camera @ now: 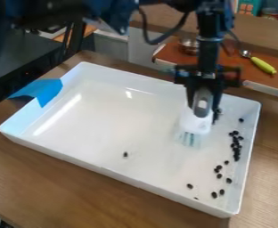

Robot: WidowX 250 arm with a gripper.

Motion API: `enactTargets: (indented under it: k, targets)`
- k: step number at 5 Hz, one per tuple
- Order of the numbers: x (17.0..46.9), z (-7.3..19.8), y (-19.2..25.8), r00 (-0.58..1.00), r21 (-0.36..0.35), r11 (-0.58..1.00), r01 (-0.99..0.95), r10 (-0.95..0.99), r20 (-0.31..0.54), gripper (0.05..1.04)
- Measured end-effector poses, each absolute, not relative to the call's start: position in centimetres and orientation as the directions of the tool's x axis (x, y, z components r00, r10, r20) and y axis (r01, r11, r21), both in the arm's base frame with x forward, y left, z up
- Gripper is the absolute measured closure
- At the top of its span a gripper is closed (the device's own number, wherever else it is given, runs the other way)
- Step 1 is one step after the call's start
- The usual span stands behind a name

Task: Sweep into pile

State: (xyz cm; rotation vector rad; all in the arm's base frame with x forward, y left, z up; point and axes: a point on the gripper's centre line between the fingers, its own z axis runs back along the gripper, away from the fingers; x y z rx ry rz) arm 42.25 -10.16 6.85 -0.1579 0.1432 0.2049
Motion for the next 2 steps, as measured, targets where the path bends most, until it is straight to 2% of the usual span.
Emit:
enactTargets:
  k: [2]
  targets:
    - [42.2, 6.9, -14.0, 0.977, -0.187, 0.969, -0.160, 0.129, -0.169, 0.599]
